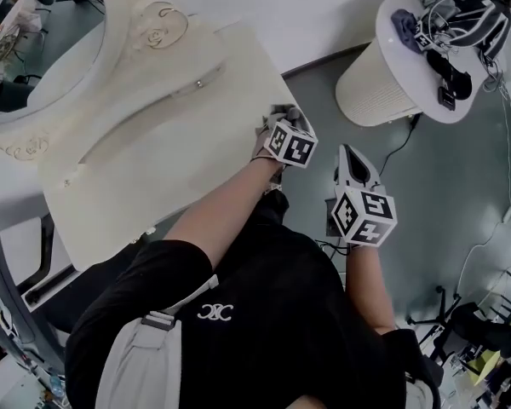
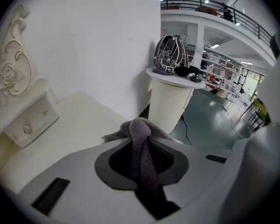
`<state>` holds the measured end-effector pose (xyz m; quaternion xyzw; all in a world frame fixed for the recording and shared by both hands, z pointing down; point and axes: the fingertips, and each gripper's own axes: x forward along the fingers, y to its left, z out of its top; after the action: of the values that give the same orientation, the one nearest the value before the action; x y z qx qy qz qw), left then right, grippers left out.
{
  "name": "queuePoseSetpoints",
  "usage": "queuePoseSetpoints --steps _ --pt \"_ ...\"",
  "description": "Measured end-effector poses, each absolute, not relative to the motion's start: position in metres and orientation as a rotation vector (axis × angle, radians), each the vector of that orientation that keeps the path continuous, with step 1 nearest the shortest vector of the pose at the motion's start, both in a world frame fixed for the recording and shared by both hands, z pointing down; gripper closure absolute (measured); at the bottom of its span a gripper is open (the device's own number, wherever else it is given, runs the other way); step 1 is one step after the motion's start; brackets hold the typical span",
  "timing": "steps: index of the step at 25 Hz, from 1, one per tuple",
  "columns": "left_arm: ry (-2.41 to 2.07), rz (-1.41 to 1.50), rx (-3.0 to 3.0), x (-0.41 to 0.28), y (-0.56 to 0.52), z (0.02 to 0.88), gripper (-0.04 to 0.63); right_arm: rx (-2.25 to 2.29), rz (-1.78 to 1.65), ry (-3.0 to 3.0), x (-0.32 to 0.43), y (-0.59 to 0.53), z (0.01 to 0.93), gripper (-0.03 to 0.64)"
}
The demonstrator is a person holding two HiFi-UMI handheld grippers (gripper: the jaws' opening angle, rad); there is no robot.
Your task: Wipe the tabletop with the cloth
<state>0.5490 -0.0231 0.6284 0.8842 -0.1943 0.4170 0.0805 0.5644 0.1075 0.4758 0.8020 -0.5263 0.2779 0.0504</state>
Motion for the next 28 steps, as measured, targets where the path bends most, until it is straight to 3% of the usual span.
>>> queuePoseSetpoints --steps 28 --pt "-1.237 1.183 2.504 0.596 -0.271 0.620 0.534 2.126 0.790 -1.838 0.656 -0.036 0.469 0.614"
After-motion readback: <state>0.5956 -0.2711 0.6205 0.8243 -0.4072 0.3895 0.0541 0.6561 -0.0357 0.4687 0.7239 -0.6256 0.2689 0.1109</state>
